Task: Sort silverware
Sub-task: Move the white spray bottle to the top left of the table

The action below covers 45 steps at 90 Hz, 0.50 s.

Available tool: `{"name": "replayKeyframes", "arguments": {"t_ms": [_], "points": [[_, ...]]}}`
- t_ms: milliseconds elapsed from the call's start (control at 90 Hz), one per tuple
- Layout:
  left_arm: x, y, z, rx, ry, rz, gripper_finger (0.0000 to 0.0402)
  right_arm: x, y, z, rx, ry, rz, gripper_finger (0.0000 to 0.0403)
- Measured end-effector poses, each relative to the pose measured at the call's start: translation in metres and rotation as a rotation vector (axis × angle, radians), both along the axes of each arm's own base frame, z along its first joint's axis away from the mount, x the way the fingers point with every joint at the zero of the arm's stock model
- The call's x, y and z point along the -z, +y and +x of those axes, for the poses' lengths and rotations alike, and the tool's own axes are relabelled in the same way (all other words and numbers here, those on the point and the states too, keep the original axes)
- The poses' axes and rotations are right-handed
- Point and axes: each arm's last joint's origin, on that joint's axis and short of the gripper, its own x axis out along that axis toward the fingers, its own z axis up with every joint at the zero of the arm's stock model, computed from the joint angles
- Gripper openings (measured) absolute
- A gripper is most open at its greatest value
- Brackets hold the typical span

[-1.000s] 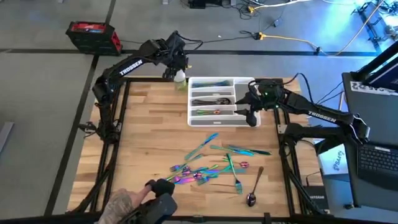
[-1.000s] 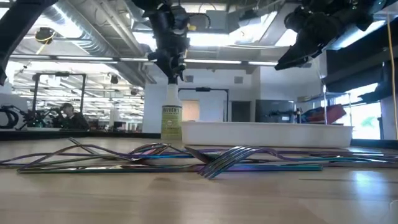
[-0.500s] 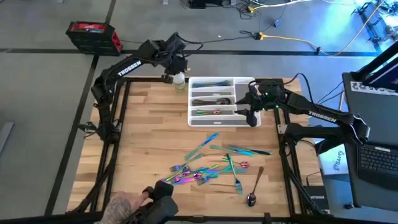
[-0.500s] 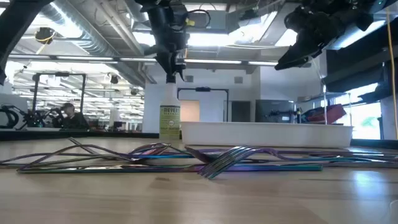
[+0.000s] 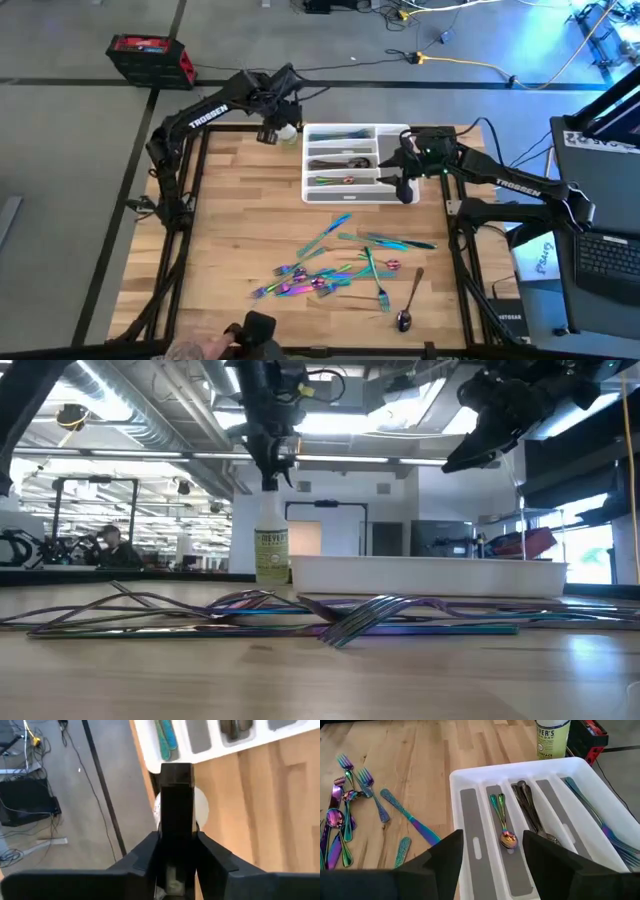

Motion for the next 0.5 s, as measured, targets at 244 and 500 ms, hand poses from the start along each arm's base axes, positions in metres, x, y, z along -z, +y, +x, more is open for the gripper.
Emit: {"name": "replayKeyframes", "arguments": {"t_ms": [244, 500], "points": [[-0.004, -0.017, -0.007, -0.038, 0.042, -0.058, 0.0080, 0.000, 0.000, 0.000, 0.001, -0.003, -0.008, 0.0190], [-0.015, -0.028, -0.018, -0.137, 0.041, -0.055, 0.0080, -0.001, 0.000, 0.001, -0.008, -0.007, -0.025, 0.0190]]}}
